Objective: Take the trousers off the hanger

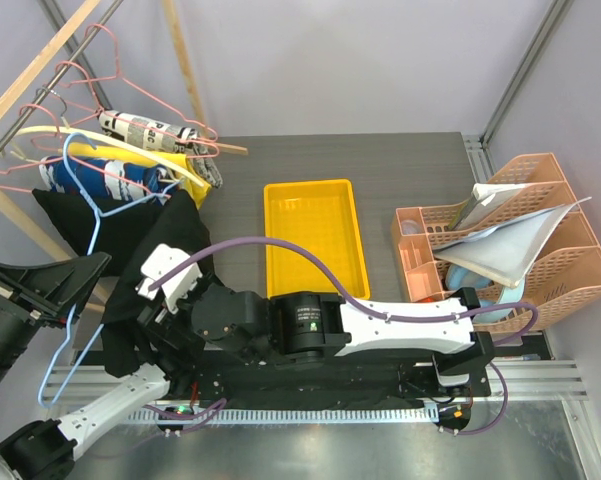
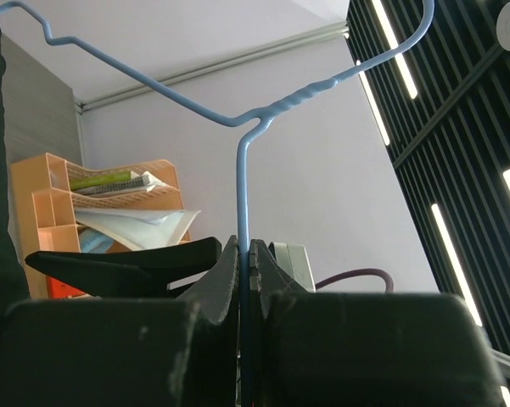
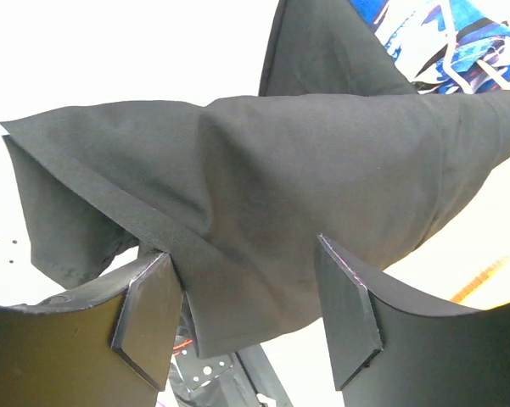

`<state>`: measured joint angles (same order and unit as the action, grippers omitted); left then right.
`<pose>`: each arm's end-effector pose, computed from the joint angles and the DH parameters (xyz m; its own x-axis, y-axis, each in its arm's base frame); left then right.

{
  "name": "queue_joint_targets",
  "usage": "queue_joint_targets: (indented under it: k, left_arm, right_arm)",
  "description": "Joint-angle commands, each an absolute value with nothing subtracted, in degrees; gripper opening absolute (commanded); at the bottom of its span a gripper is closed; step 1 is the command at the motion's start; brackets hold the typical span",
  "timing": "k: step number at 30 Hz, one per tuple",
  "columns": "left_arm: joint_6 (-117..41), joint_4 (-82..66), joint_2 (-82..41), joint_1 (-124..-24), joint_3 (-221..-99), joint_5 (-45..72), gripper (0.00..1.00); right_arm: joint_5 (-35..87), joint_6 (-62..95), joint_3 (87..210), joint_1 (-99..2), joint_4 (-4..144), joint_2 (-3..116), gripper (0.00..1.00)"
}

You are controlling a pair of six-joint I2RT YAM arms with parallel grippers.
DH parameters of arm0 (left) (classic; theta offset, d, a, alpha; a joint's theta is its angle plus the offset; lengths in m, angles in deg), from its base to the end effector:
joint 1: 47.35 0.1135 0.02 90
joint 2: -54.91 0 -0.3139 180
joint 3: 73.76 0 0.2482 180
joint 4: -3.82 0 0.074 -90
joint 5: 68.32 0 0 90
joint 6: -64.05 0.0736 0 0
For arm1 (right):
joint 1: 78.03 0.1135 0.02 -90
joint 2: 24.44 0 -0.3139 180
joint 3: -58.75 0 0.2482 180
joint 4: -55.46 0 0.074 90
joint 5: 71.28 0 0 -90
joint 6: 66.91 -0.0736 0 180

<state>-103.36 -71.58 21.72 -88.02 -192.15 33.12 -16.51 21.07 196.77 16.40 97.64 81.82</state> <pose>-0.0496 0.0619 0.5575 -0.4506 -0.8740 -0.1818 0.2329 0.0815 -0.9691 0.0075 0.4528 0.5212 -0.0163 -0.1625 -0.9866 -0.8582 0.5086 -0.0696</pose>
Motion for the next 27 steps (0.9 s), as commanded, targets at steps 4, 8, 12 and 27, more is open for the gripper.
queue_joint_targets:
  k: [4, 8, 12, 27]
  left_arm:
    - [-103.8, -61.6, 22.1, -88.3, -191.5, 33.9, 0.0]
    - [-103.7, -61.2, 21.8, -88.3, -191.4, 33.8, 0.0]
    - [-103.4, -60.4, 21.4, -88.4, -191.6, 33.8, 0.0]
    - [-103.6, -61.0, 21.2, -89.1, -193.4, 33.7, 0.0]
  right_arm:
    - [-12.2, 21.6, 200.2, 15.6, 95.6, 82.4, 0.69]
    - [-9.5, 19.9, 200.0, 15.6, 95.4, 82.6, 0.74]
    - [-8.6, 18.3, 199.5, 15.7, 95.3, 83.8, 0.84]
    - [-19.4, 15.9, 196.1, 13.6, 94.9, 84.2, 0.54]
